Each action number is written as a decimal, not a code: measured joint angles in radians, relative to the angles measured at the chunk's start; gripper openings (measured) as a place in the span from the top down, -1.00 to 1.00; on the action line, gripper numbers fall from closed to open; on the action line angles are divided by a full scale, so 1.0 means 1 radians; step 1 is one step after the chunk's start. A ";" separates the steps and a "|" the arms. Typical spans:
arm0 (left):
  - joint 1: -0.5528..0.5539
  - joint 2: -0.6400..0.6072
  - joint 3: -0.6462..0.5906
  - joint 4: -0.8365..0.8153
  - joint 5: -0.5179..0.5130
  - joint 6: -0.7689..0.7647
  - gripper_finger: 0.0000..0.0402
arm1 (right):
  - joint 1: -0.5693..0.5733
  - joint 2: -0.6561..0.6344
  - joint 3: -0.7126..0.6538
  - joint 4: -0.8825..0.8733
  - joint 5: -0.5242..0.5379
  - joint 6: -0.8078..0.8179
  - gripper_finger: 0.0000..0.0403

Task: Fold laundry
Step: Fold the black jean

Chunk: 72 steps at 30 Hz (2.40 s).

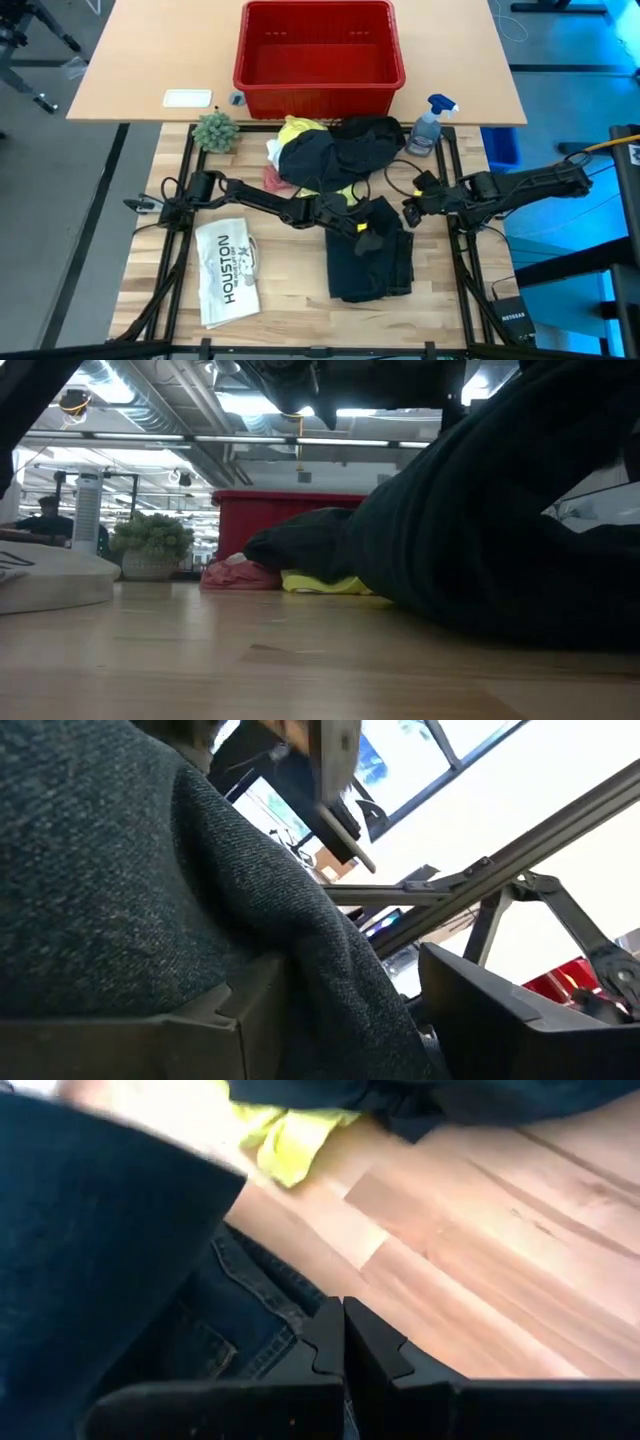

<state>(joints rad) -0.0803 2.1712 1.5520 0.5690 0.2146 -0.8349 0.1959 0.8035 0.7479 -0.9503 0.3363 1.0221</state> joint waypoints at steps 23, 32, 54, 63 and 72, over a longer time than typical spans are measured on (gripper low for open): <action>0.005 0.000 0.000 -0.024 -0.043 0.050 -0.04 | -0.002 0.115 0.001 0.417 -0.232 -0.213 1.00; 0.011 -0.008 0.001 -0.022 0.157 -0.064 -0.03 | 0.093 0.164 0.000 0.118 -0.346 -0.131 1.00; -0.216 -0.145 -0.063 -0.871 -0.255 0.222 -0.03 | 0.174 0.488 -0.046 0.498 -0.370 -0.052 1.00; -0.216 -0.061 -0.082 -0.505 -0.080 0.136 -0.03 | 0.454 0.480 -0.123 0.531 -0.426 0.248 1.00; -0.206 -0.135 -0.080 -0.423 -0.081 0.219 -0.03 | 0.808 0.365 -0.055 0.480 -0.045 0.690 1.00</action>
<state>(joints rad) -0.2859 2.0364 1.4720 0.1456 0.1332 -0.6156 1.0036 1.1687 0.6932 -0.4700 0.2912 1.7119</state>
